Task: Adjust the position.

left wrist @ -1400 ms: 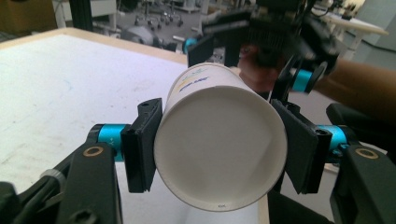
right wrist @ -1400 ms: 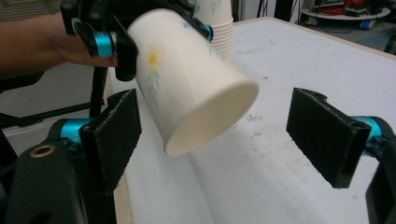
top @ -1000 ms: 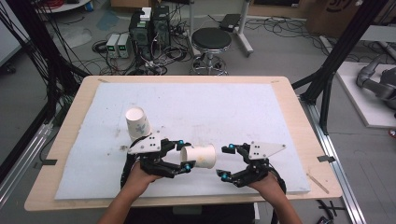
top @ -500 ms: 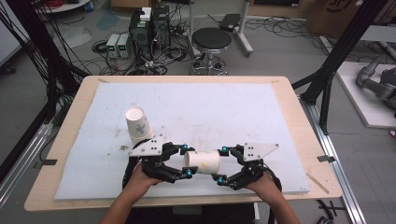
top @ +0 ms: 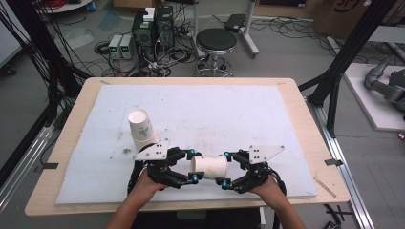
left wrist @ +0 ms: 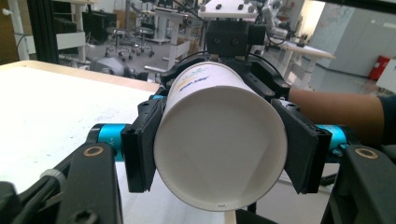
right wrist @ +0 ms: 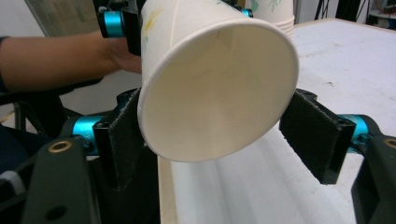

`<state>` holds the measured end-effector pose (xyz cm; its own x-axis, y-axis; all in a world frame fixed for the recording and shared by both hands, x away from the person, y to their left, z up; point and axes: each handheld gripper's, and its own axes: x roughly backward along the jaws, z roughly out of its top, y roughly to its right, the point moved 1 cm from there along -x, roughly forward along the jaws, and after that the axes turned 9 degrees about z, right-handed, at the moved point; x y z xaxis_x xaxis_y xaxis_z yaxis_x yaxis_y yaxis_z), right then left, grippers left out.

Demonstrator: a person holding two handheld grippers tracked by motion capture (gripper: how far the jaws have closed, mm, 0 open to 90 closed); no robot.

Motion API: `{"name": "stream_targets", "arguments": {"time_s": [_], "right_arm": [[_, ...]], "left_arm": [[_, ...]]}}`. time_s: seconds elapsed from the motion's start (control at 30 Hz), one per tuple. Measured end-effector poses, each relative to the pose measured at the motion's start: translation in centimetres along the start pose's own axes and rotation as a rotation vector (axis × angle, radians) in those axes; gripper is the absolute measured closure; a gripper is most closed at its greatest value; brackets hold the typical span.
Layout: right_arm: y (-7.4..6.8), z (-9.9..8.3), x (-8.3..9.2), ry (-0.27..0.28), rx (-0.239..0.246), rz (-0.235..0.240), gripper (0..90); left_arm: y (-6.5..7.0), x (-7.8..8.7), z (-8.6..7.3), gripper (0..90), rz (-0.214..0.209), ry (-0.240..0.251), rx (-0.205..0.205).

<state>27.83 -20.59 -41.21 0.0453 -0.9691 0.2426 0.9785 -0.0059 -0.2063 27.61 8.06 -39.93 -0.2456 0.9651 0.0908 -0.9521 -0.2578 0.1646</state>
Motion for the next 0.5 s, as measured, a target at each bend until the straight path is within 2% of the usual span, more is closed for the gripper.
{"name": "stream_targets", "arguments": {"time_s": [0.1, 0.5], "right_arm": [[-0.07, 0.05, 0.29, 0.034, -0.008, 0.018, 28.0], [-0.18, 0.27, 0.65, 0.057, -0.008, 0.043, 33.1]], "left_arm": [[-0.12, 0.14, -0.02, 37.1, -0.017, 0.012, 0.009], [0.04, 0.29, -0.08, 37.1, -0.019, 0.006, -0.005]]}}
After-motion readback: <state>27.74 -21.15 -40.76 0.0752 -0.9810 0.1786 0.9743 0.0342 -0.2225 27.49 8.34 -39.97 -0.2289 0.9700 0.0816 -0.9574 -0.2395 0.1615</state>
